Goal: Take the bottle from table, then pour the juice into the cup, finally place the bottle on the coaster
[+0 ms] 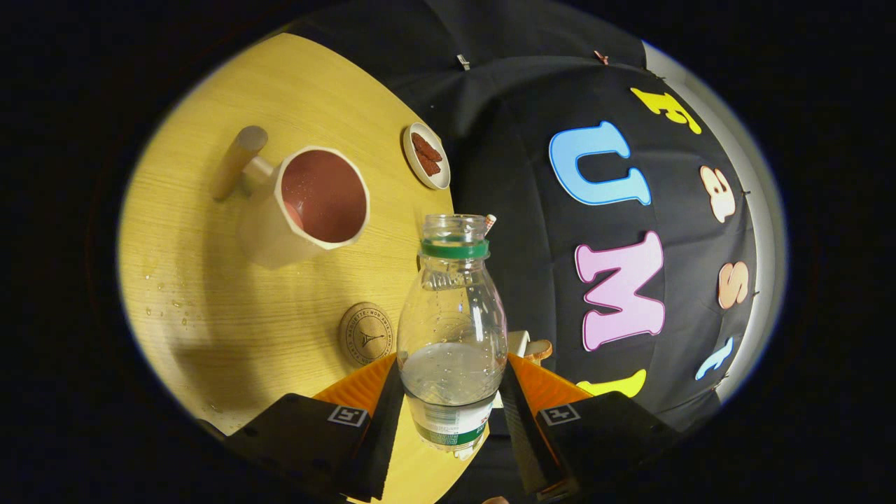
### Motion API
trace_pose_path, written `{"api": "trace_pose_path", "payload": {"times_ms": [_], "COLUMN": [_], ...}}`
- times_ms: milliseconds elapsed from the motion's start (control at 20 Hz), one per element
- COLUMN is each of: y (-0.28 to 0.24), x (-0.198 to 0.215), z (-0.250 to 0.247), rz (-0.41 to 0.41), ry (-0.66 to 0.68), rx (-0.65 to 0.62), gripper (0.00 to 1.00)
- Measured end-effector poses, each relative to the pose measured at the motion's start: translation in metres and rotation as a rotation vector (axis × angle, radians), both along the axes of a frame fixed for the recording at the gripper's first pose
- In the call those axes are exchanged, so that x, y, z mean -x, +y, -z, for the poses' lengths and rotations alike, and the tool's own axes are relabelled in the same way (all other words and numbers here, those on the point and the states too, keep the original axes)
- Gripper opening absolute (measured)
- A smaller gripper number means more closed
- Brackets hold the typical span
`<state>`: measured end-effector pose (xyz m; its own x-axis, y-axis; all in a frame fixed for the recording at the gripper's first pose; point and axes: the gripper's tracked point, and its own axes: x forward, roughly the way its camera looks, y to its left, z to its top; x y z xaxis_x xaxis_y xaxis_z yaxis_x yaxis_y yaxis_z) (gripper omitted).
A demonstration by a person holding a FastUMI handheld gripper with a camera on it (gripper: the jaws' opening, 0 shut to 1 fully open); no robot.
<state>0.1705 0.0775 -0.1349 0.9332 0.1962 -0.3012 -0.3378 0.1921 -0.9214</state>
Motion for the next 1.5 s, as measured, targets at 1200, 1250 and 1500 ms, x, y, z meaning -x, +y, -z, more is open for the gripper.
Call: {"api": "trace_pose_path", "payload": {"times_ms": [1200,1250,1500], "y": [0.028,0.029,0.030], "x": [-0.023,-0.022,-0.026], "z": [0.024,0.024,0.022], "rz": [-0.142,-0.147,-0.169], "ry": [-0.034,-0.039,-0.059], "rx": [0.307,0.317,0.361], "gripper": [0.73,0.73,0.73]}}
